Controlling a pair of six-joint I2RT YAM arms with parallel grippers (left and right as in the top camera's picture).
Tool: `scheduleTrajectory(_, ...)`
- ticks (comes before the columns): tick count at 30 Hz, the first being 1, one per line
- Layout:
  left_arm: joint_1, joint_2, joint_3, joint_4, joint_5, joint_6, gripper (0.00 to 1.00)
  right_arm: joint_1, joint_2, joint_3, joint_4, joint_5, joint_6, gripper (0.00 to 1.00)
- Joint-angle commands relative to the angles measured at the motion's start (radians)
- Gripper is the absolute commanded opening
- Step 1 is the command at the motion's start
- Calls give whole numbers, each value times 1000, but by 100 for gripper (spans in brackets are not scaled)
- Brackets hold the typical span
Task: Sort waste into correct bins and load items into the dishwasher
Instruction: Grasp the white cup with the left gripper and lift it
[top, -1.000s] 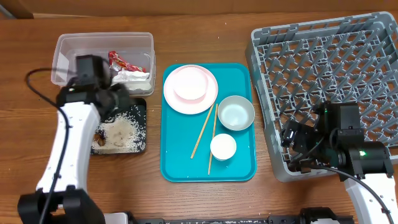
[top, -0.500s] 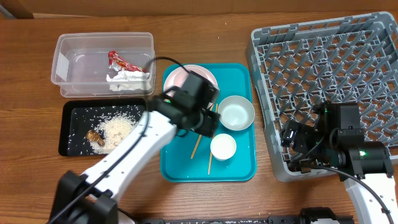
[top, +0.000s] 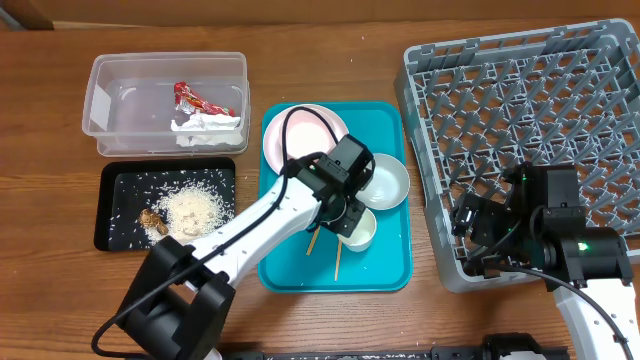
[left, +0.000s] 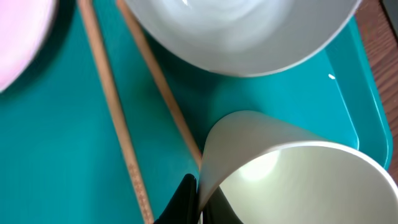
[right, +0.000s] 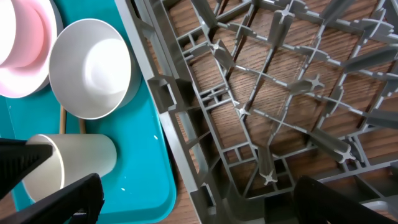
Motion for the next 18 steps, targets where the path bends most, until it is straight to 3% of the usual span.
scheduleTrajectory(1,44,-10,91,-21,28,-29,4,-3,-6,31,6,1,-5,100)
scheduleTrajectory(3,83,-15,140,-55,135,-23,4,-3,-6,31,9,1,-6,100)
scheduleTrajectory(8,240,-15,212,-51,596,16,4,-3,-6,31,35,96,31,100)
scheduleTrajectory(13,394,-15,211,51,924,-89,4,-3,0,31,205,111,159,99)
scheduleTrajectory(15,435,-14,211,97,991,-155,4,-3,17,31,335,-35,129,99)
scheduleTrajectory(18,473,-14,211,148,1099,-320,4,-3,54,31,512,-467,-5,100)
